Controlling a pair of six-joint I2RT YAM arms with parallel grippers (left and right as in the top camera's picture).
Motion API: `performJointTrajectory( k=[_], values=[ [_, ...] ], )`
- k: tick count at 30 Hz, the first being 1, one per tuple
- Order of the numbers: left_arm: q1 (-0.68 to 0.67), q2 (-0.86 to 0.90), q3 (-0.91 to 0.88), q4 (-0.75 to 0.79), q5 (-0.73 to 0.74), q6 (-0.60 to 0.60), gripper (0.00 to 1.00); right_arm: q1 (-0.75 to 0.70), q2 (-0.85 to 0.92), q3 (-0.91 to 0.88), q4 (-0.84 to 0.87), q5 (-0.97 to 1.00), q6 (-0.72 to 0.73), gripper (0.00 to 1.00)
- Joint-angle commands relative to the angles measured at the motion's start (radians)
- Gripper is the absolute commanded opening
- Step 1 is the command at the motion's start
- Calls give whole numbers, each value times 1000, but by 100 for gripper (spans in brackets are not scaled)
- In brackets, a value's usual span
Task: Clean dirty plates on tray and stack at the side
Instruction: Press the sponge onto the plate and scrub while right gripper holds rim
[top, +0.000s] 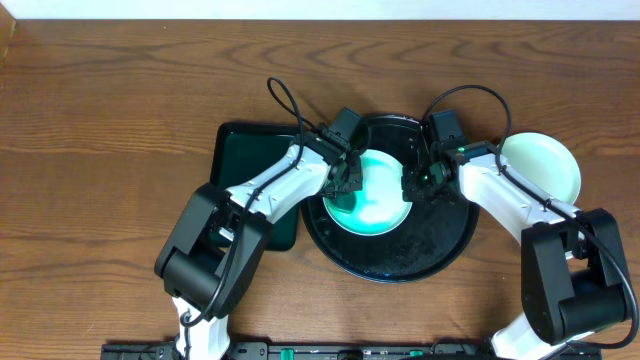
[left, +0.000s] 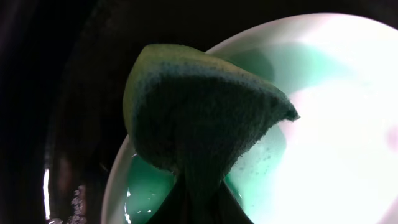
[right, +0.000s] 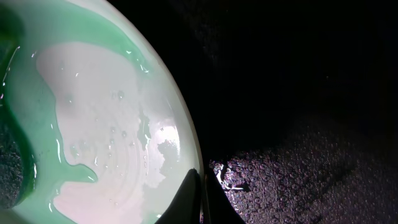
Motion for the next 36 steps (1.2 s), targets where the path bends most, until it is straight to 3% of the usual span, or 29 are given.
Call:
performJointTrajectory(
  k=[1,6,17,28,36],
  values=[
    [-16,99,-42,19,229,-4,7,11,-5,-5,3,2,-19,1],
    [-16,95,-14,26,357,-5,8,19,-5,-5,8,1,-25,1],
    [-16,-87,10,26,356,-4,7,37,-5,-5,11,1,-38,1],
    [-16,-218,7,24,-19,37,8,36,-5,-5,11,2,-38,1],
    [-16,-121,-9,13,-97,37,8,36,-5,-5,11,2,-38,1]
  ],
)
